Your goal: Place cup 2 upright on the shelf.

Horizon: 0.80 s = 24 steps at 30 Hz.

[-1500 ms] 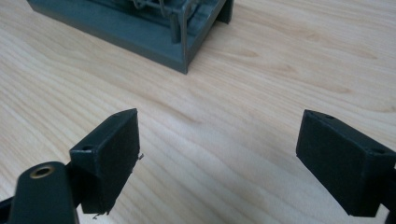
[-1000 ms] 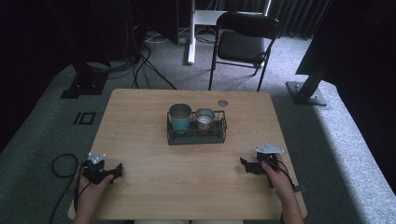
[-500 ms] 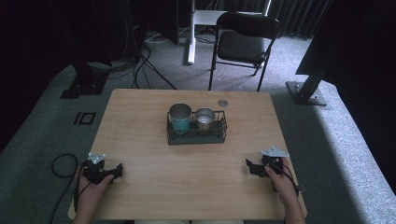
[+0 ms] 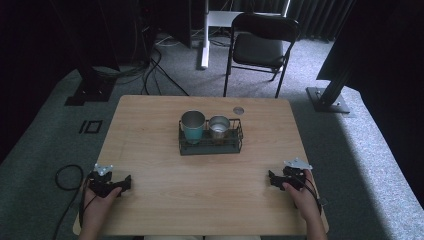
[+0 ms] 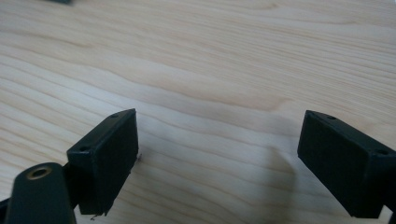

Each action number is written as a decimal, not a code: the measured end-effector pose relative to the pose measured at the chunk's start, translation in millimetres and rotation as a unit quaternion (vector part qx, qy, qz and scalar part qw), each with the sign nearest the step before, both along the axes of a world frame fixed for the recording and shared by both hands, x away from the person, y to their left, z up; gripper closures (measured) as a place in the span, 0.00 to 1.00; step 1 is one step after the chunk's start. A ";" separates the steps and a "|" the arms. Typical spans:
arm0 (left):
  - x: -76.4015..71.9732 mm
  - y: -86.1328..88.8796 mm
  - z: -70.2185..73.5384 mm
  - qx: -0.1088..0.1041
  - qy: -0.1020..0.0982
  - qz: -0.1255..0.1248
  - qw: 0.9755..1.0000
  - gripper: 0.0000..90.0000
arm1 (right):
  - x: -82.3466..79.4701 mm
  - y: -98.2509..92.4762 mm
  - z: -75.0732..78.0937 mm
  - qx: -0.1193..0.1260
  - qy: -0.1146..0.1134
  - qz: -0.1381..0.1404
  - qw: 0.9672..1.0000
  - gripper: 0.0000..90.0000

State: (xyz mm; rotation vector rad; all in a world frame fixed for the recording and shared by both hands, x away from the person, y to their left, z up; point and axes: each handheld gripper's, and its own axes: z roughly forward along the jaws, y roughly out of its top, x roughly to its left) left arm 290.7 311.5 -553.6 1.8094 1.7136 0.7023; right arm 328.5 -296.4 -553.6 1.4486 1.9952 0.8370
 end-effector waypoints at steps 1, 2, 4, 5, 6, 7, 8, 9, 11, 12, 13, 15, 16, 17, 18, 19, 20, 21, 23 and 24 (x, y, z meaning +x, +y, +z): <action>0.1 -0.1 -0.1 -0.001 -0.001 0.000 1.000 0.07 | -0.2 -0.8 -0.3 -0.004 0.002 -0.003 1.000 0.14; 0.0 0.0 0.0 0.000 0.000 0.000 1.000 0.07 | -0.5 -1.9 -0.7 -0.002 0.005 -0.007 1.000 0.14; 0.0 0.0 0.0 0.000 0.000 0.000 1.000 0.07 | -1.2 -4.0 -1.1 0.009 0.012 -0.017 1.000 0.14; 0.0 0.0 0.0 0.000 0.000 0.000 1.000 0.07 | -1.8 -4.8 -1.0 0.015 0.015 -0.025 0.999 0.14; 0.0 0.0 0.0 0.000 0.000 0.000 1.000 0.07 | -2.4 -5.7 -1.0 0.017 0.018 -0.031 0.999 0.14; 0.0 0.0 0.0 0.000 0.000 0.000 1.000 0.07 | -2.9 -6.6 -0.8 0.015 0.019 -0.034 0.999 0.14; 0.0 0.0 0.0 0.000 0.000 0.000 1.000 0.07 | -3.4 -7.4 -0.6 0.016 0.020 -0.037 0.999 0.14; 0.0 0.0 0.0 0.000 0.000 0.000 1.000 0.07 | -3.8 -8.3 -0.6 0.014 0.021 -0.039 0.999 0.14; 0.0 0.0 0.0 0.000 0.000 0.000 1.000 0.07 | -4.7 -10.2 -0.6 0.017 0.023 -0.044 0.999 0.14; 0.0 -0.1 -0.1 -0.001 -0.001 0.000 1.000 0.07 | -5.1 -10.9 -1.0 0.020 0.024 -0.047 0.998 0.14; 0.0 0.0 0.0 0.000 0.000 0.000 1.000 0.07 | -5.5 -11.8 -1.3 0.024 0.025 -0.049 0.998 0.14; 0.0 0.0 0.0 0.000 0.000 0.000 1.000 0.07 | -6.8 -12.3 -2.2 0.029 0.022 -0.051 0.998 0.14; 0.0 0.0 0.0 0.000 0.000 0.000 1.000 0.07 | -7.3 -12.6 -2.3 0.029 0.022 -0.051 0.998 0.14; 0.0 -0.1 -0.1 -0.001 -0.001 0.001 1.000 0.07 | -7.9 -12.6 -2.3 0.030 0.021 -0.052 0.998 0.14; 0.0 0.0 0.0 0.000 0.000 0.000 1.000 0.07 | -8.4 -12.4 -2.3 0.031 0.021 -0.053 0.998 0.14; 0.0 -0.1 -0.1 -0.001 -0.001 0.000 1.000 0.07 | -9.0 -12.4 -2.4 0.031 0.022 -0.053 0.998 0.14; 0.0 0.0 0.0 0.000 0.000 0.000 1.000 0.07 | -9.4 -12.5 -2.4 0.030 0.022 -0.051 0.998 0.14; 0.0 -0.1 -0.1 -0.001 -0.001 0.000 1.000 0.07 | -10.0 -12.5 -2.4 0.030 0.022 -0.052 0.998 0.14; 0.0 -0.1 -0.1 -0.001 -0.001 0.000 1.000 0.07 | -11.0 -12.6 -2.4 0.030 0.022 -0.050 0.998 0.14; 0.0 0.0 0.0 0.000 0.000 0.000 1.000 0.07 | -11.0 -12.7 -2.4 0.030 0.022 -0.050 0.998 0.14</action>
